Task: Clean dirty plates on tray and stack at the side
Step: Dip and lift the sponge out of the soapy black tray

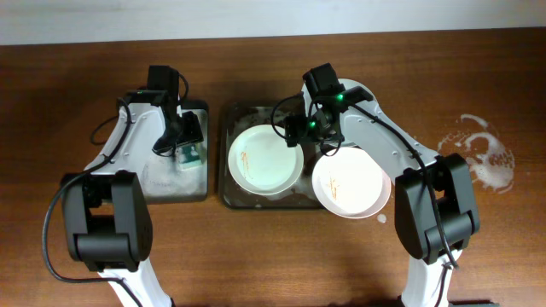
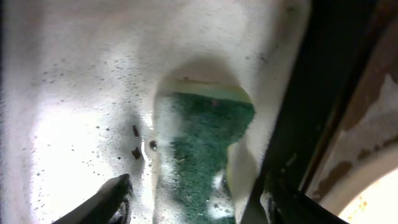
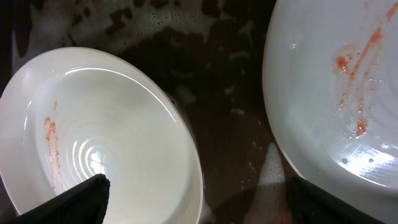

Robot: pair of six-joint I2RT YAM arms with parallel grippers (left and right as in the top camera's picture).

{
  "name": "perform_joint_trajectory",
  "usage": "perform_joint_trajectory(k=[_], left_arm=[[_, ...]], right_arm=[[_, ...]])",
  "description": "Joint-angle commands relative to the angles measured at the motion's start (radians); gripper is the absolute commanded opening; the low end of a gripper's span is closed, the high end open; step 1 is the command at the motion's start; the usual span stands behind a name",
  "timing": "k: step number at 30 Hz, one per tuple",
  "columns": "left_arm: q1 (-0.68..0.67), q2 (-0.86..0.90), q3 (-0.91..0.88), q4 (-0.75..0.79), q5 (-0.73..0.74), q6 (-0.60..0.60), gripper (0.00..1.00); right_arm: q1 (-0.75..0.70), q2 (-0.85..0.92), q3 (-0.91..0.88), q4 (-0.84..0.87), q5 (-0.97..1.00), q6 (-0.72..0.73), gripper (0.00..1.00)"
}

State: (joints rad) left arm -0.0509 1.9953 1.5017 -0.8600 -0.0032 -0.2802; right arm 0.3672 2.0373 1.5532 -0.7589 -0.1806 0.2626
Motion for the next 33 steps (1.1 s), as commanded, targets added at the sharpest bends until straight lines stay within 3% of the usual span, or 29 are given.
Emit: perform_joint_trajectory(k=[1, 6, 10, 30, 33], left_arm=[[-0.005, -0.020, 0.023, -0.004, 0.006, 0.096, 0.60], [-0.005, 0.001, 0.013, 0.007, -0.061, 0.096, 0.58], [-0.005, 0.025, 0.011, 0.010, -0.058, 0.095, 0.39], [-0.008, 0.121, 0.004, 0.030, -0.014, 0.095, 0.36], [-0.008, 0.129, 0.004, 0.030, -0.015, 0.095, 0.15]], right_arm=[[-0.002, -0.002, -0.004, -0.003, 0.010, 0.005, 0.92], [-0.002, -0.002, -0.004, -0.003, 0.010, 0.005, 0.92], [-0.002, -0.002, -0.004, -0.003, 0.009, 0.005, 0.92], [-0.002, -0.002, -0.004, -0.003, 0.010, 0.005, 0.92], [-0.002, -0.002, -0.004, -0.003, 0.010, 0.005, 0.92]])
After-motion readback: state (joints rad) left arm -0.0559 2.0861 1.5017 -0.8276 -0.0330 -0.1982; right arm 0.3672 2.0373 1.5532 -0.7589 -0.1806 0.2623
